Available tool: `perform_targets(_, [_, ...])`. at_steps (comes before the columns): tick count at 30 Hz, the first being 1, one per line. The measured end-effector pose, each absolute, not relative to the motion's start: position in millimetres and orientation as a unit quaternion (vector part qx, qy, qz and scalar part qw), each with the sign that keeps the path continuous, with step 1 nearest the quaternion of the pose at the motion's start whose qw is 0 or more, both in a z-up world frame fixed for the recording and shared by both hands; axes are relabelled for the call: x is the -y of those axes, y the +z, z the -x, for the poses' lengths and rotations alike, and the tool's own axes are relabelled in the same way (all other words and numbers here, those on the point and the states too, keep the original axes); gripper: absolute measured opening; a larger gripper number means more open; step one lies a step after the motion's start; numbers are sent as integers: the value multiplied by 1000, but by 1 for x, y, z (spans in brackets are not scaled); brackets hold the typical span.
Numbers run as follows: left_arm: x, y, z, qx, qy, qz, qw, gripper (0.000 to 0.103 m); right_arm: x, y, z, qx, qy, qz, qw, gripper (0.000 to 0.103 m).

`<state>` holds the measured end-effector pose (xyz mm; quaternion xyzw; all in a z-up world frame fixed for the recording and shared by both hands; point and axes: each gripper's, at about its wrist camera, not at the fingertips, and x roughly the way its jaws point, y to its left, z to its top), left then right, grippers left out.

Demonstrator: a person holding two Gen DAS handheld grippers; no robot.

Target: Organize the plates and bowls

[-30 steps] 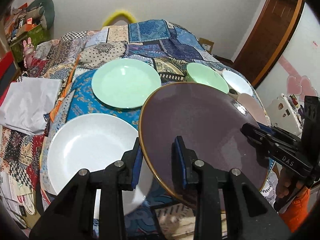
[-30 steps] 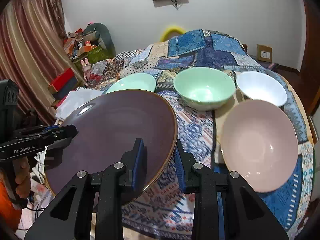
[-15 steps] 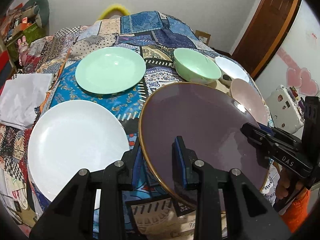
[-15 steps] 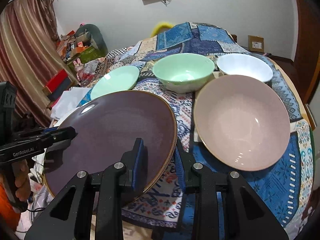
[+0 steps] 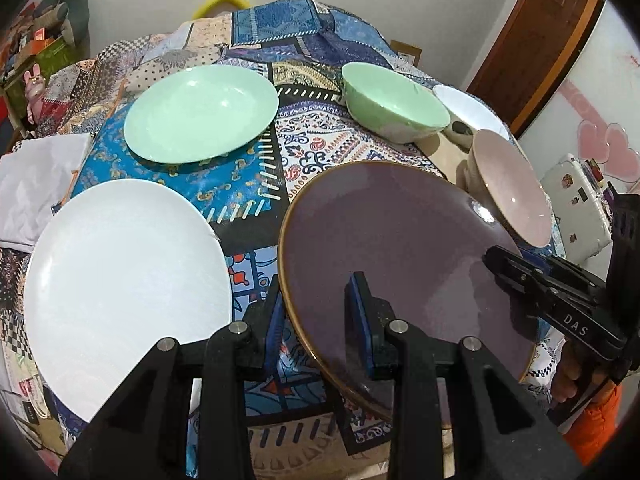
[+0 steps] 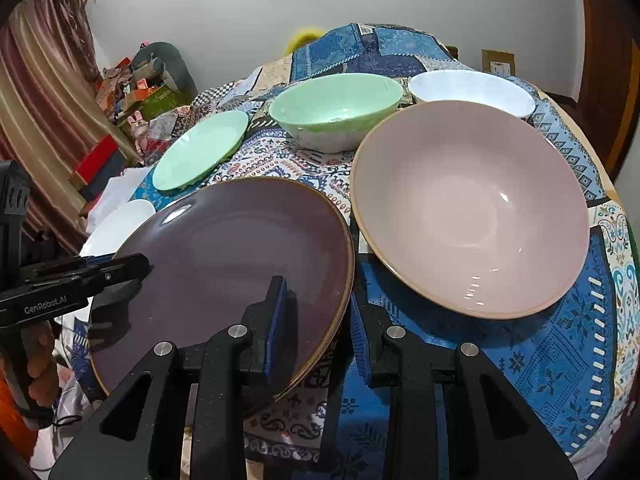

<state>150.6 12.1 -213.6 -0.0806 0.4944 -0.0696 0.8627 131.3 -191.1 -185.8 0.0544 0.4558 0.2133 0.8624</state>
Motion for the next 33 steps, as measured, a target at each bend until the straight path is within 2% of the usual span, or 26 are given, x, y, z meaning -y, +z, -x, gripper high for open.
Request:
perform_targets(22, [-11,-238,-159,-527,-62,69,845,31,193,-200,-135,-479,207,-56,851,28])
perform_targets(30, [-11,-218,-149,-503,-56,51,861,31,193,-184,-127,-466,197,-39,862,29])
perform_targets(33, [-10,-206,-142,-490,-60,46,868,35,193,-174,-124,-456,197,-42,867,33])
